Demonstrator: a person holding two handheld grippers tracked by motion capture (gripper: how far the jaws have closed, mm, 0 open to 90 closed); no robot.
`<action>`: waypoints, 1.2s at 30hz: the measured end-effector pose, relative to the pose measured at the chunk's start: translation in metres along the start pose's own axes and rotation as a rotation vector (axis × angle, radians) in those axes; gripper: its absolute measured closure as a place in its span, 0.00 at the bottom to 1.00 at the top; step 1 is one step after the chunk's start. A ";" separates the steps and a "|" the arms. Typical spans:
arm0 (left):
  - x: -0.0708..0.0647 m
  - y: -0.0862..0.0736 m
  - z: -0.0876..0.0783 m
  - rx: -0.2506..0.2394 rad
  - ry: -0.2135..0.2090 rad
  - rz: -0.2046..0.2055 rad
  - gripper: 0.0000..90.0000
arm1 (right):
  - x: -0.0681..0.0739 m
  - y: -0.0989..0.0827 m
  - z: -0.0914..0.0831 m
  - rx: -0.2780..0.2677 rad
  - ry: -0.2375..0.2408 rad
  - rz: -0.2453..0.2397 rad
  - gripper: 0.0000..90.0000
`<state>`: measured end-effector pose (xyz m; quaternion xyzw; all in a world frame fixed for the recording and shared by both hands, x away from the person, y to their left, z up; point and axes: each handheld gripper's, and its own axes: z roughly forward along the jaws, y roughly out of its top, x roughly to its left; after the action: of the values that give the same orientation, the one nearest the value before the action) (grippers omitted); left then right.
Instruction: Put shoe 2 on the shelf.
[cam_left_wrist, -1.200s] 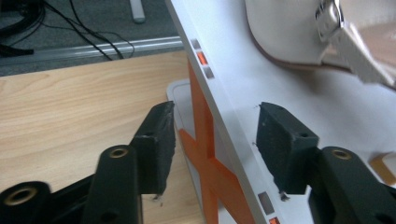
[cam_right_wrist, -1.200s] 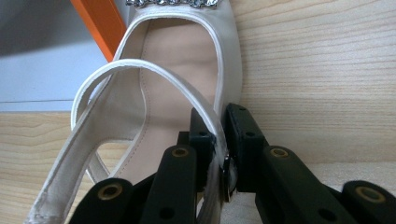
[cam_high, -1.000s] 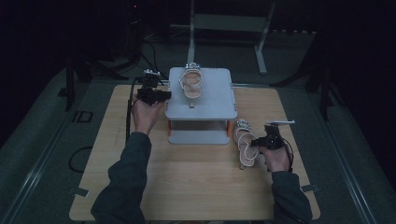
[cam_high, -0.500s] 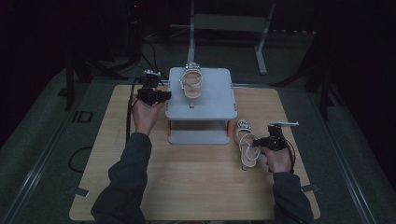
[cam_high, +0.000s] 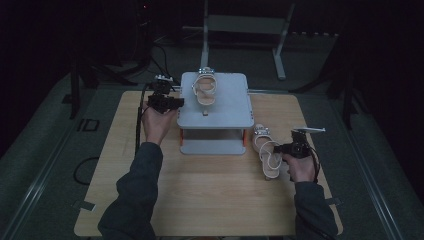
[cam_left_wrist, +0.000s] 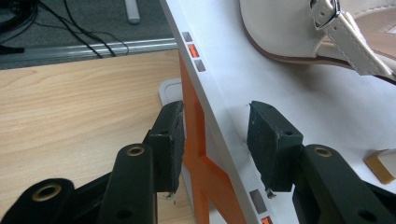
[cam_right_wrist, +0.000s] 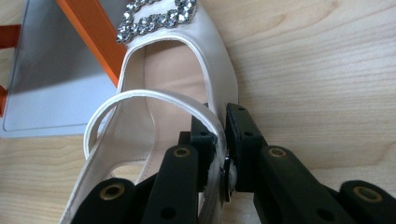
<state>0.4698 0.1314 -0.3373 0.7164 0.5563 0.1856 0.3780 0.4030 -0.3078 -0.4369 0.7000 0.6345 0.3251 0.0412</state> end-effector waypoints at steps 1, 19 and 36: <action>0.000 0.000 0.000 0.001 -0.001 0.000 0.63 | 0.000 0.001 -0.001 -0.001 0.000 0.000 0.92; 0.001 0.000 0.000 0.002 -0.009 -0.008 0.64 | 0.005 0.028 -0.024 -0.060 0.008 0.020 0.92; 0.001 0.000 0.001 -0.001 -0.016 -0.011 0.64 | 0.014 0.055 -0.043 -0.098 0.010 0.013 0.92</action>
<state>0.4708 0.1319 -0.3381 0.7146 0.5570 0.1784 0.3838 0.4281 -0.3205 -0.3716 0.6997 0.6133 0.3597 0.0702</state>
